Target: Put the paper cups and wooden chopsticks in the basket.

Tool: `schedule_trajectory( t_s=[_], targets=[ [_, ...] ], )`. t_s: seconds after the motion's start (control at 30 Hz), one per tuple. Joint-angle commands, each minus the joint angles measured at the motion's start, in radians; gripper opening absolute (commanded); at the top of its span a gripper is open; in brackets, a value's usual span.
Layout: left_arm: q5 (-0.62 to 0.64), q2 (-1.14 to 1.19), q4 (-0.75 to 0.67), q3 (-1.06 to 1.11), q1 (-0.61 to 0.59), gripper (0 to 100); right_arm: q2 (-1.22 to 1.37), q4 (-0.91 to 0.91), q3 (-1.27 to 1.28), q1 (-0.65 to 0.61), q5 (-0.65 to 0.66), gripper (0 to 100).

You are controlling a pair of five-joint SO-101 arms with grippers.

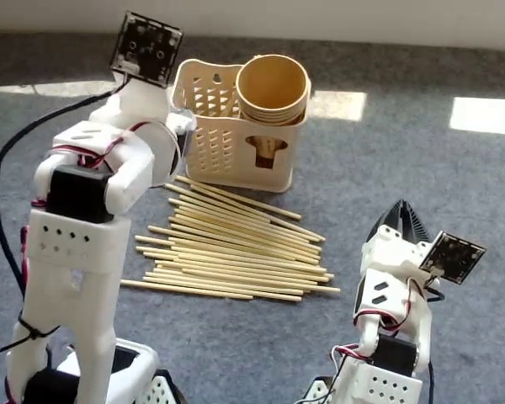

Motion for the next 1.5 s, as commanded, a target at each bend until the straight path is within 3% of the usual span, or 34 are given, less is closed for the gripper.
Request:
schedule_trajectory(
  t_s=[0.0, 0.23, 0.63, 0.87, 1.47],
  targets=[
    [-0.071, -0.071, 0.086, -0.044, 0.059, 12, -0.004, -0.033, -0.004, -0.007, 0.014, 3.0],
    [-0.193, -0.111, 0.241, 0.035, 0.182, 12, -0.004, -0.033, -0.002, -0.004, 0.014, 3.0],
    [-0.425, -0.113, 0.245, 0.412, 0.193, 6, -0.004, -0.033, 0.001, -0.004, 0.014, 3.0],
    [-0.456, -0.113, 0.236, 0.602, 0.196, 6, -0.004, -0.033, 0.001, -0.004, 0.014, 3.0],
    [-0.451, -0.111, -0.04, 0.974, 0.248, 11, -0.004, -0.033, 0.001, -0.004, 0.015, 3.0]
  ],
)
